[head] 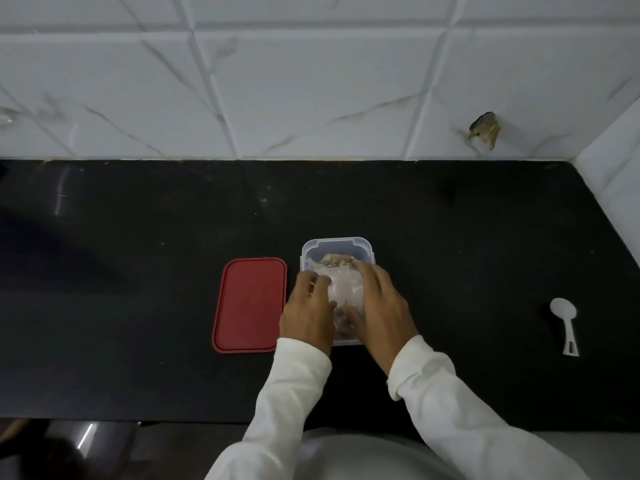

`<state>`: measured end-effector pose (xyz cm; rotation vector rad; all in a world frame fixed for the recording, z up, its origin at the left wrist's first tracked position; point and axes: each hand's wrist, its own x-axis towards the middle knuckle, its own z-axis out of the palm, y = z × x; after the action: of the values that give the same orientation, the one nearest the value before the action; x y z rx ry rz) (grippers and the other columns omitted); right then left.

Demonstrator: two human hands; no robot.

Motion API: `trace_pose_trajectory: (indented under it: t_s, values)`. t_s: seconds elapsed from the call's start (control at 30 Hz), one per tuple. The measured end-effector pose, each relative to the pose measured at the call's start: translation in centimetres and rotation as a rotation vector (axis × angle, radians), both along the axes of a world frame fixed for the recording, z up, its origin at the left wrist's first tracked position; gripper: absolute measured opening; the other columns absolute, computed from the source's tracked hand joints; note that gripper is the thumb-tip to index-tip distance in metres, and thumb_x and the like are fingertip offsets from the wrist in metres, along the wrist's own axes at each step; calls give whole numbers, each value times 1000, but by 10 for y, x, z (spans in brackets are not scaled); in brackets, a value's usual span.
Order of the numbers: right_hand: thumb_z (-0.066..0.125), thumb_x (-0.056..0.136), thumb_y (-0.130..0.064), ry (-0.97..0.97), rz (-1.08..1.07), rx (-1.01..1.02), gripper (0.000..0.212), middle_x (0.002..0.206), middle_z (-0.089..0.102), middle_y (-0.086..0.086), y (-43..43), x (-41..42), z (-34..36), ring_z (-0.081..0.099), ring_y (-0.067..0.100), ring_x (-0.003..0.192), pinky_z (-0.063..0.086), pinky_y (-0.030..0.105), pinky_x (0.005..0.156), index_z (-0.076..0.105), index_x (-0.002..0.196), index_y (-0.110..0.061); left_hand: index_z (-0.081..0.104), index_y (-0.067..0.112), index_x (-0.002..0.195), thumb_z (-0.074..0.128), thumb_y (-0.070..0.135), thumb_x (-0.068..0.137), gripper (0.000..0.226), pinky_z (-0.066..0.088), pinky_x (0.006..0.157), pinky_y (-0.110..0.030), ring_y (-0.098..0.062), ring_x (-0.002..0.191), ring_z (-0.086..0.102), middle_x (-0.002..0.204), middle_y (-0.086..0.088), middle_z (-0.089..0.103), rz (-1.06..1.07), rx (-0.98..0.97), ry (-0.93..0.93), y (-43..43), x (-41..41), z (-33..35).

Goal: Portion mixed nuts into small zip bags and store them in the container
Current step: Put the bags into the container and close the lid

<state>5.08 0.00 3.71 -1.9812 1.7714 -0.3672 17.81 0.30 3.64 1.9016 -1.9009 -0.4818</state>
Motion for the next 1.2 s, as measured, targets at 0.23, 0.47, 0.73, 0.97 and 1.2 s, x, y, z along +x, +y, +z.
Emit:
trace_pose_trajectory:
  t_s: [0.23, 0.47, 0.73, 0.97, 1.2]
  values:
    - [88, 49, 4, 21, 321, -95, 53, 92, 70, 15, 11, -8, -27, 72, 28, 79, 59, 31, 69, 70, 99, 2, 37, 18, 149, 48, 14, 95, 55, 38, 107, -32, -22, 135, 45, 154, 1, 37, -337, 271, -282, 14, 0, -7]
    - [51, 87, -4, 290, 419, 193, 42, 132, 55, 9, 0, 0, -2, 58, 27, 113, 45, 30, 88, 56, 129, -5, 27, 8, 151, 39, 22, 98, 56, 16, 121, -36, -23, 144, 32, 157, -11, 31, -436, 393, -536, 1, -8, -13]
    - [47, 99, -19, 415, 456, 445, 28, 122, 62, 13, -27, 10, 23, 61, 31, 110, 46, 32, 86, 62, 119, -7, 47, 9, 139, 46, 25, 100, 42, 40, 104, -41, -34, 129, 49, 142, -13, 51, -488, 643, -512, -24, -12, 9]
    - [54, 91, -6, 285, 432, 379, 25, 114, 66, 13, -12, 2, 18, 64, 27, 102, 51, 32, 88, 66, 113, -5, 44, 12, 139, 54, 21, 93, 48, 42, 106, -41, -30, 134, 43, 144, -7, 47, -413, 546, -487, -7, -7, 8]
    - [55, 86, 2, 7, 299, 67, 36, 124, 60, 17, 9, 29, 36, 54, 32, 115, 45, 40, 98, 61, 121, 3, 67, 9, 119, 47, 15, 81, 44, 59, 64, -39, -32, 76, 70, 92, -10, 73, -119, -93, -2, 28, 46, 14]
